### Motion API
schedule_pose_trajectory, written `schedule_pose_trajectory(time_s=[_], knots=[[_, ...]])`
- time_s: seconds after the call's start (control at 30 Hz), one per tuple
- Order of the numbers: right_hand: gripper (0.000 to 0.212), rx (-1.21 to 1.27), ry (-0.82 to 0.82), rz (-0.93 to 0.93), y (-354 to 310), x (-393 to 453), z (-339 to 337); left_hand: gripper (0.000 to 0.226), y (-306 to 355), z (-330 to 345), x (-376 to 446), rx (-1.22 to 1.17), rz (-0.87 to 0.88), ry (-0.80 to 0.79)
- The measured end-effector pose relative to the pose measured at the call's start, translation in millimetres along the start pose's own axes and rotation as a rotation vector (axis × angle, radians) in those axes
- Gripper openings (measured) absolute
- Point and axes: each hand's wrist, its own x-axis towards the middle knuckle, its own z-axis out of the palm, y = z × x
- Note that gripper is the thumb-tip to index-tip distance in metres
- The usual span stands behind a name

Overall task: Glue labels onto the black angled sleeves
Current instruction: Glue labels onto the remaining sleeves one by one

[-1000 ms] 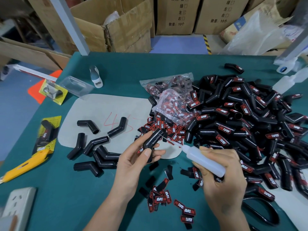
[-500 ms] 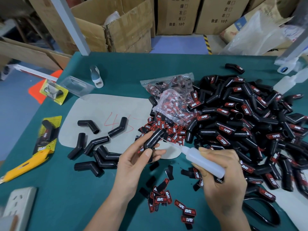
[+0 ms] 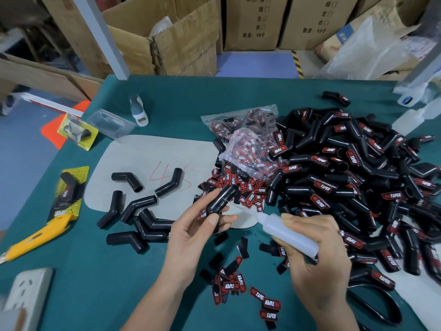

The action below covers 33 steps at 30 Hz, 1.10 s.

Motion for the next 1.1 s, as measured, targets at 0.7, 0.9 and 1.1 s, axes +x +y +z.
schedule_pose_trajectory(time_s=[0.7, 0.9, 1.1], knots=[[0.026, 0.02, 0.002, -0.03, -2.7, 2.8, 0.6, 0.041, 1.9, -0.3, -0.4, 0.002, 0.001, 0.014], [0.025, 0.02, -0.008, -0.039, -3.5, 3.5, 0.9, 0.041, 1.7, -0.8, 0.0, -0.003, -0.001, 0.005], [0.026, 0.012, -0.009, -0.043, -3.6, 3.6, 0.7, 0.041, 1.3, -1.3, 0.6, -0.015, -0.024, 0.016]])
